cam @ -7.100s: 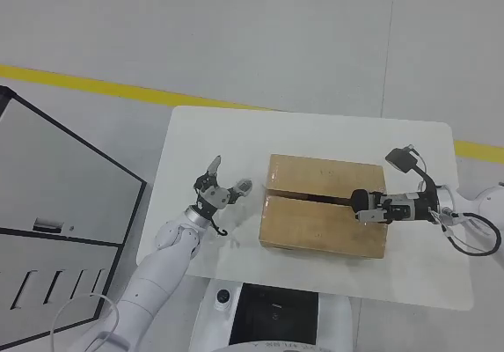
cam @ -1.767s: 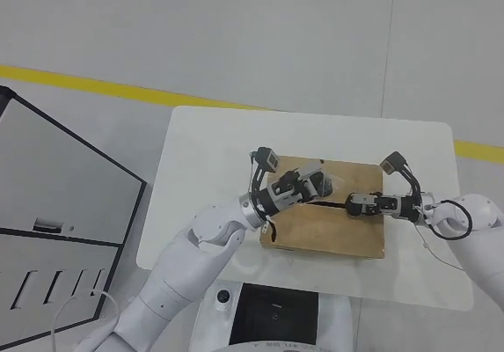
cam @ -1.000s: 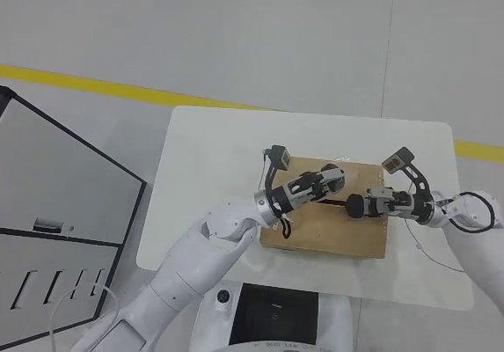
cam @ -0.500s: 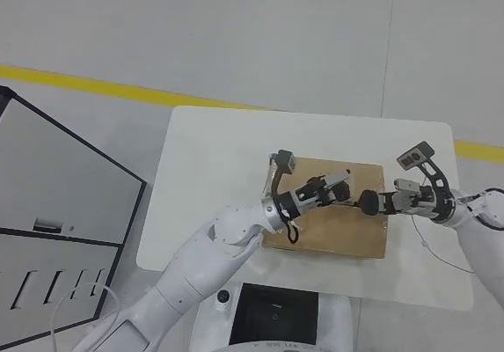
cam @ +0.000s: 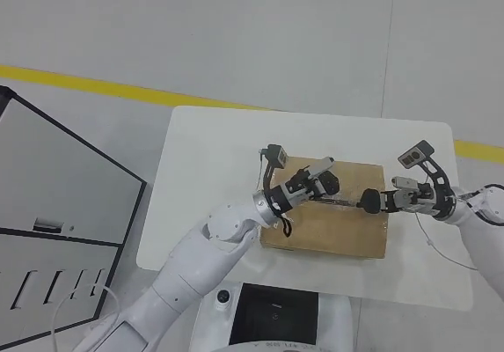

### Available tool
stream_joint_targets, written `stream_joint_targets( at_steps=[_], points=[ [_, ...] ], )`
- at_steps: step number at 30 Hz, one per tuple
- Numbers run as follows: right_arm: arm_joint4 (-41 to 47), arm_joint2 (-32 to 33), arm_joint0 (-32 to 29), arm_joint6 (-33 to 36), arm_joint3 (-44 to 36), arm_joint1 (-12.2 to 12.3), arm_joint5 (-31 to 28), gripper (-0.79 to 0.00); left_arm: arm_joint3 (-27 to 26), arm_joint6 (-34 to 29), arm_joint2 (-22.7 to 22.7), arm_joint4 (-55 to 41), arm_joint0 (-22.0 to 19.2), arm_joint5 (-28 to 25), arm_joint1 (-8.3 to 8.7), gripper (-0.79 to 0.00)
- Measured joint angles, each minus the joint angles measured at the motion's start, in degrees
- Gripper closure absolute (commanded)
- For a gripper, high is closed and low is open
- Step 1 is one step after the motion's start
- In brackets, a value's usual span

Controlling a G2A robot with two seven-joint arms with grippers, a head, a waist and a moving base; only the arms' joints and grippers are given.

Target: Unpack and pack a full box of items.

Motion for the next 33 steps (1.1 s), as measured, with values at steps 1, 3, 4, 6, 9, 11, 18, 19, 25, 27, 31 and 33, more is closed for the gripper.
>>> stream_joint_targets(
  at_steps=[1, 3, 4, 6, 9, 11, 18, 19, 25, 27, 31, 33],
  points=[
    [0.14, 0.66, -0.30, 0.00, -0.40, 0.41, 0.00, -0.785, -0.16, -0.34, -0.97, 0.23, 0.45, -0.14, 0.25, -0.785],
    [0.25, 2.40, -1.10, 0.00, -1.63, 1.45, 0.00, -0.785, -0.30, -0.94, -3.49, 0.27, 1.65, -0.32, 0.86, -0.785],
    [0.03, 3.25, -1.46, 0.00, -2.09, 1.93, 0.00, -0.785, -0.35, -1.21, -4.56, 0.27, 2.25, -0.39, 1.12, -0.785],
    [-2.75, 5.32, -2.17, 0.00, -2.68, 3.18, 0.00, -0.785, -0.53, -1.64, -7.16, 0.35, 3.64, -0.54, 1.72, -0.785],
    [-11.44, 7.54, -2.74, 0.00, -3.19, 4.86, 0.00, -0.785, -0.57, -2.34, -10.71, 0.24, 5.45, -0.84, 2.50, -0.785],
    [-14.24, 7.90, -3.55, 0.00, -3.81, 5.33, 0.02, -0.785, -0.59, -2.13, -12.21, 0.26, 6.53, -1.22, 2.81, -0.785],
    [-12.71, 4.91, -2.24, 0.00, -3.86, 4.79, 2.31, -0.730, -0.28, -1.92, -13.68, -2.26, 8.90, -2.08, 3.08, -0.785],
    [-12.89, 4.38, -1.77, 0.00, -3.39, 4.60, 2.38, -0.720, -0.38, -2.31, -13.19, -3.04, 9.06, -1.93, 3.00, -0.785],
    [-13.38, 0.74, 1.64, -0.98, 0.12, 3.04, 2.27, -0.705, -0.87, -3.42, -9.53, -7.06, 8.60, -1.15, 2.26, -0.785],
    [-13.44, -0.42, 2.63, -1.35, 1.38, 2.48, 2.05, -0.708, -0.60, -4.46, -8.88, -8.85, 8.13, -0.54, 2.11, -0.785],
    [-13.97, -2.55, 3.86, -2.43, 2.61, 1.49, 1.91, -0.702, 0.31, -4.72, -6.90, -8.32, 7.29, -0.33, 1.74, -0.785],
    [-14.11, -3.41, 4.42, -2.59, 2.85, 1.03, 1.75, -0.714, 0.68, -4.44, -6.47, -8.56, 6.89, -0.53, 1.59, -0.785]
  ],
)
